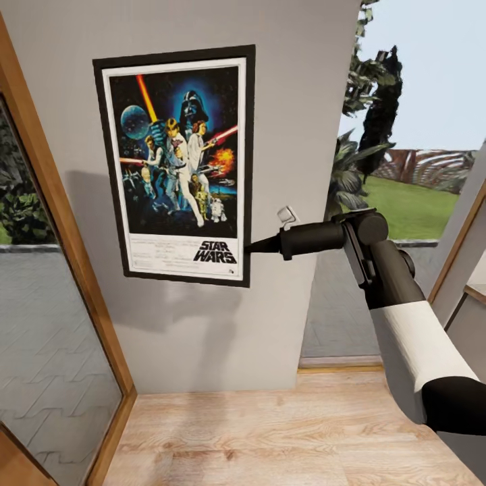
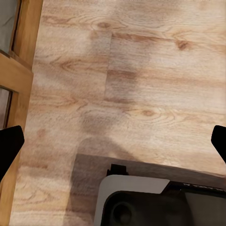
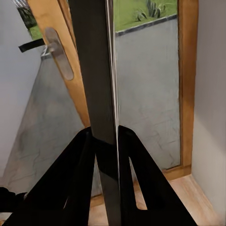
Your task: Pick up the poster from the kitchen countertop and hang it on one of the wall nails in the kitchen.
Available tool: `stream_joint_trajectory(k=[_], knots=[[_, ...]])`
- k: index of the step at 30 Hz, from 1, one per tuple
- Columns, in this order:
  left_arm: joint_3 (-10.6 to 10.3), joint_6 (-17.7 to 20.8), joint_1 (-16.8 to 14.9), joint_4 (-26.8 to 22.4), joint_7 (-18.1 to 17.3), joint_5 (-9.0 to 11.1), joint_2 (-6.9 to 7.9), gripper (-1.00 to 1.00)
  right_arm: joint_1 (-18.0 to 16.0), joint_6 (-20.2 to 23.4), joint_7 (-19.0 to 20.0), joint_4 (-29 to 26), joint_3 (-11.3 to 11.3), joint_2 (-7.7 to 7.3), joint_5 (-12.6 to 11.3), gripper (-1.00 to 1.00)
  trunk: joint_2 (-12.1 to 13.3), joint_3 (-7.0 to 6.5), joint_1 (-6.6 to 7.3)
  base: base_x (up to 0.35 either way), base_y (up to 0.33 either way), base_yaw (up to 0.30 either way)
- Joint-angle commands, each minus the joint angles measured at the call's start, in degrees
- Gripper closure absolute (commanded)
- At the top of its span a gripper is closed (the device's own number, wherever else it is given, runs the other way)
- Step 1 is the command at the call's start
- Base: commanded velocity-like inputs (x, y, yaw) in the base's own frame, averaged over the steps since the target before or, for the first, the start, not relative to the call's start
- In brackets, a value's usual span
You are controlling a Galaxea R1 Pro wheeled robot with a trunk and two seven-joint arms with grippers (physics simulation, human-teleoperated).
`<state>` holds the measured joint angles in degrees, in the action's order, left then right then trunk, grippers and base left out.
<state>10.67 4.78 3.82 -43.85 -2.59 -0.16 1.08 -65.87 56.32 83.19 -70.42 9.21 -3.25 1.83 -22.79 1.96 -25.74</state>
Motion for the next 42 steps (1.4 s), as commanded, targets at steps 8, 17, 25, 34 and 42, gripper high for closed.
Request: stream_joint_trajectory(k=[8, 17, 25, 34, 42], knots=[[0.1, 0.4, 0.0, -0.2, -0.3, 0.0, -0.03, -1.0, -0.2, 0.8, 2.2, -2.0, 0.2, -0.08, 0.2, 1.0, -0.1, 0.12, -0.04, 0.0, 0.0, 0.0], [0.1, 0.4, 0.0, -0.2, -0.3, 0.0, -0.03, -1.0, -0.4, 0.8, 2.4, -2.6, 0.2, -0.09, 0.2, 1.0, -0.1, 0.12, -0.04, 0.0, 0.0, 0.0], [0.1, 0.5, 0.0, -0.2, -0.3, 0.0, -0.03, -1.0, -0.4, 0.8, 2.4, -2.6, 0.2, -0.09, 0.2, 1.0, -0.1, 0.12, -0.04, 0.064, 0.0, 0.0], [0.1, 0.5, 0.0, -0.2, -0.3, 0.0, -0.03, -1.0, -0.4, 0.8, 2.4, -2.7, 0.2, -0.09, 0.2, 1.0, -0.1, 0.12, -0.04, 0.226, 0.0, 0.0], [0.2, 0.5, 0.0, -0.2, -0.2, 0.0, -0.03, -1.0, -0.4, 0.7, 3.3, -2.7, 0.1, -0.42, 0.2, 1.0, -0.1, 0.12, -0.04, 0.058, 0.0, 0.0]])
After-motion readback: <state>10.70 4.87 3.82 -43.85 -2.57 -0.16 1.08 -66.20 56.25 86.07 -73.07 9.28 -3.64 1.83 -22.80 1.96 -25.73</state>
